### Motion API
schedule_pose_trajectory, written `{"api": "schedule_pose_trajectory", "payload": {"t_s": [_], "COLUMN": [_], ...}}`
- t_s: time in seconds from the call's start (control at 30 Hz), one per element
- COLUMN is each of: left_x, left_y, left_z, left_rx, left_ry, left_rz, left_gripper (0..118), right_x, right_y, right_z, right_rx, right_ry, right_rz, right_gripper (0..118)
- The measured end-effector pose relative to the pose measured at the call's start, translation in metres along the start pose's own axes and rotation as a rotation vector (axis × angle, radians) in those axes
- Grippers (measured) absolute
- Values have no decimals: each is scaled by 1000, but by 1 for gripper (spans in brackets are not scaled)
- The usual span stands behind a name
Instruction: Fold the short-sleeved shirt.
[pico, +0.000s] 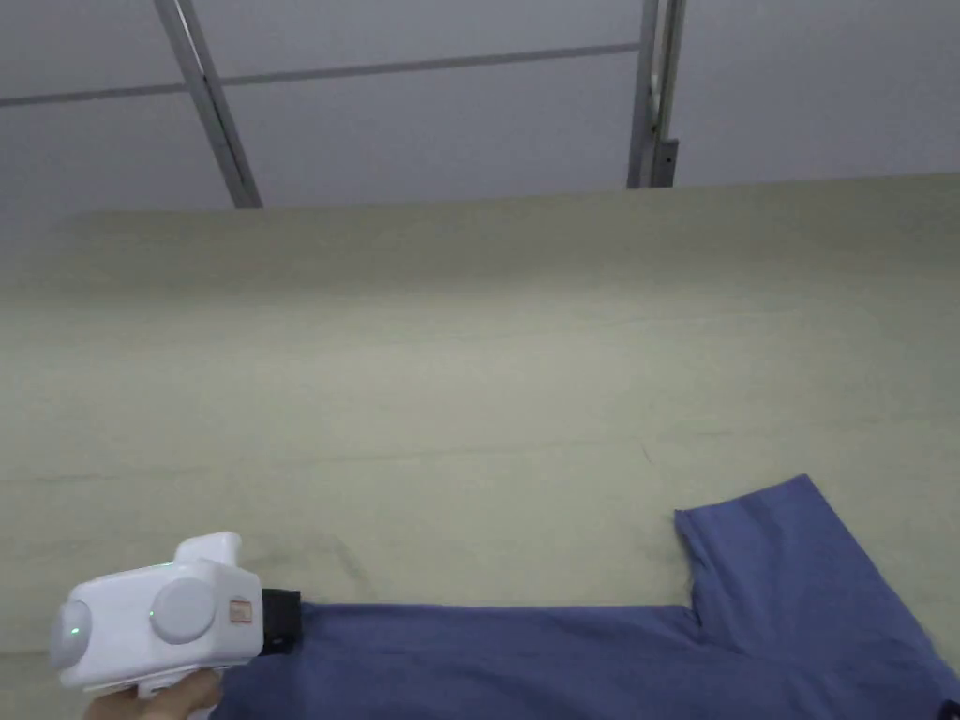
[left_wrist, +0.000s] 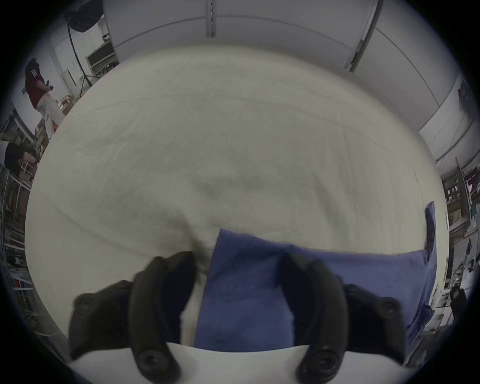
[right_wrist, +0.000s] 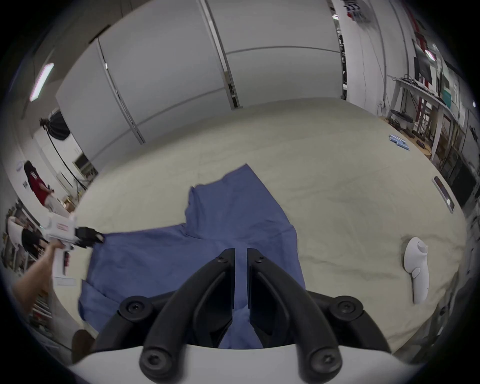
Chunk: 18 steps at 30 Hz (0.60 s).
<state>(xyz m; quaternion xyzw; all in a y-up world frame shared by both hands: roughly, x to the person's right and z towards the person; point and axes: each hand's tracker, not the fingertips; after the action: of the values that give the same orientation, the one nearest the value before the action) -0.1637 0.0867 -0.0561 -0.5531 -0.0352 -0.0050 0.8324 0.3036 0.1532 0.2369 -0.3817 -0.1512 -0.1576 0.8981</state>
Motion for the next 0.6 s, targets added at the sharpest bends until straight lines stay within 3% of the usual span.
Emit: {"api": "schedule_pose_trajectory", "payload": {"t_s": [0.03, 0.07, 0.1, 0.13, 0.27, 0.37, 0.43, 0.47, 0.5, 0.57, 0.6], "left_x": [0, 0, -1, -3, -5, -4, -2, -1, 1, 5, 6], "left_y": [0, 0, -1, -3, -14, -23, -29, -31, -33, -37, -38], "left_z": [3, 7, 12, 17, 34, 41, 44, 44, 44, 45, 45], "left_rx": [1, 4, 19, 35, 71, 73, 81, 81, 81, 77, 75], "left_ry": [-8, -25, -69, -130, -177, -191, -194, -192, -186, -182, -189], "left_rz": [-9, -10, 2, 37, 54, 51, 37, 24, 8, -5, -11], "left_gripper": [16, 6, 6, 6, 6, 6, 6, 6, 6, 6, 6], "right_x": [-3, -5, -6, -8, -4, 4, 2, 3, 4, 2, -1], "right_y": [3, 7, 11, 14, 36, 48, 47, 48, 53, 57, 56], "right_z": [-11, -21, -32, -42, -90, -147, -175, -175, -168, -157, -150], "right_rx": [-29, -50, -69, -67, -84, -258, -407, -374, -347, -348, -329], "right_ry": [-25, -43, -74, -89, -126, -226, -239, -162, -186, -112, -108], "right_rz": [29, 60, 91, 116, 182, 226, 221, 168, 170, 188, 227], "right_gripper": [79, 108, 117, 118, 118, 118, 111, 111, 108, 83, 50]}}
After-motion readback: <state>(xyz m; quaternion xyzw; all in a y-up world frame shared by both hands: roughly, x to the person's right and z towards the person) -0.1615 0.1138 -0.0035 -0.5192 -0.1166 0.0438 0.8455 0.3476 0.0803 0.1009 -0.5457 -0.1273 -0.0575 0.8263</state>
